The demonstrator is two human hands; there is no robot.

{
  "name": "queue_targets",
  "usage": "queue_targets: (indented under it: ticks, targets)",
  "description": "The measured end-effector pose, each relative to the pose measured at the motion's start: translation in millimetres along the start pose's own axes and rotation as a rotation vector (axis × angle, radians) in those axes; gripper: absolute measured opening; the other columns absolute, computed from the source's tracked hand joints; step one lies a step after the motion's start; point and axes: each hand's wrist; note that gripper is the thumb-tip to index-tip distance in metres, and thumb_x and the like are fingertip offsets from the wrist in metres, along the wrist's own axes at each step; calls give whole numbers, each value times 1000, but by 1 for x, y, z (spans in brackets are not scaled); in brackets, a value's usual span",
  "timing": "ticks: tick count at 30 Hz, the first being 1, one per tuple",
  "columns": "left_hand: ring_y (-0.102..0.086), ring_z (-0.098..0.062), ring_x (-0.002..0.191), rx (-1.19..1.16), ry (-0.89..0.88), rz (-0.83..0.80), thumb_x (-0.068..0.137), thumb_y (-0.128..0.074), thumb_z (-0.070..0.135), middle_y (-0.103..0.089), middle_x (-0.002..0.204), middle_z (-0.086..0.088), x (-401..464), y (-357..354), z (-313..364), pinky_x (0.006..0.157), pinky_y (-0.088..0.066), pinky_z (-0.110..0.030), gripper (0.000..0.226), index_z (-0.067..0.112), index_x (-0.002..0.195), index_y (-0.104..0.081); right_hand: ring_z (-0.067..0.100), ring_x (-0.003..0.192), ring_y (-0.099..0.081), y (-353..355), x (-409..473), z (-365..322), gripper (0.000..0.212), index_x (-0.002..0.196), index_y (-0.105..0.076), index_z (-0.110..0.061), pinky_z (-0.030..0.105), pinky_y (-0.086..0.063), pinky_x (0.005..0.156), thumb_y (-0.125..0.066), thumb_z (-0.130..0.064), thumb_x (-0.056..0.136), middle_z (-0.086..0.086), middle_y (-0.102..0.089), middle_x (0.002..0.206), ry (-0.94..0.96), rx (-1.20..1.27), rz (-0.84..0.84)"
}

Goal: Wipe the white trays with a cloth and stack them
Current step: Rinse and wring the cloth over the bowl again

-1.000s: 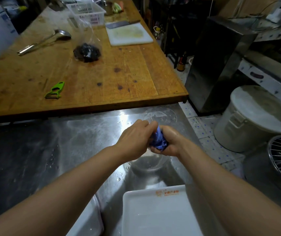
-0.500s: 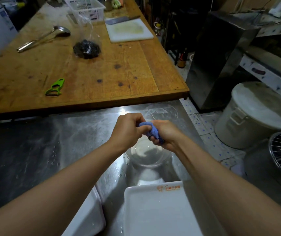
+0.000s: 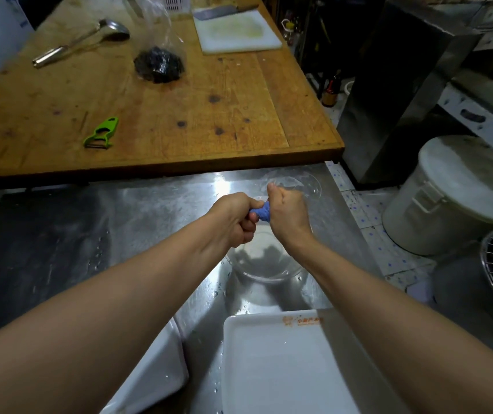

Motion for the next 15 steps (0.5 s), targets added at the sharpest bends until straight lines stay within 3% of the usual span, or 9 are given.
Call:
queue_targets:
  ticks: [3,6,9,15]
  targets:
    - [-17,-7,23,-34,51,-7,91,-47,7,-31,32,1,4,0,0,31,-17,-8,25,10,66,-49,16,55,-31,0,-1,3,39,58,-39,-8,30,-25,55,-39,-12,97,-1,-33,52,77,-36,-10]
    - [-17,-7,24,-44,86,-13,90,-48,8,-30,32,1,7,-2,0,31,-17,-7,27,11,63,-46,20,63,-41,2,-2,4,40,58,-40,-14,32,-31,61,-38,-14,98,-4,-37,55,154,-126,-21]
    - [-18,-7,23,-68,105,-25,90,-48,9,-30,31,2,8,-2,0,31,-16,-8,29,11,61,-44,24,58,-35,2,0,6,37,59,-38,-10,46,-35,57,-38,-6,96,-4,-32,52,223,-123,-10]
    - [-17,-7,23,-99,113,-49,91,-46,9,-29,31,3,11,-5,-3,30,-15,-9,29,11,62,-42,30,57,-37,3,1,10,34,62,-41,-8,50,-38,57,-37,-4,95,-2,-32,53,297,-162,-9]
Point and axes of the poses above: each hand's wrist, its own x-axis towards the middle knuckle, its own y-axis out of the back of the hand, z = x × y
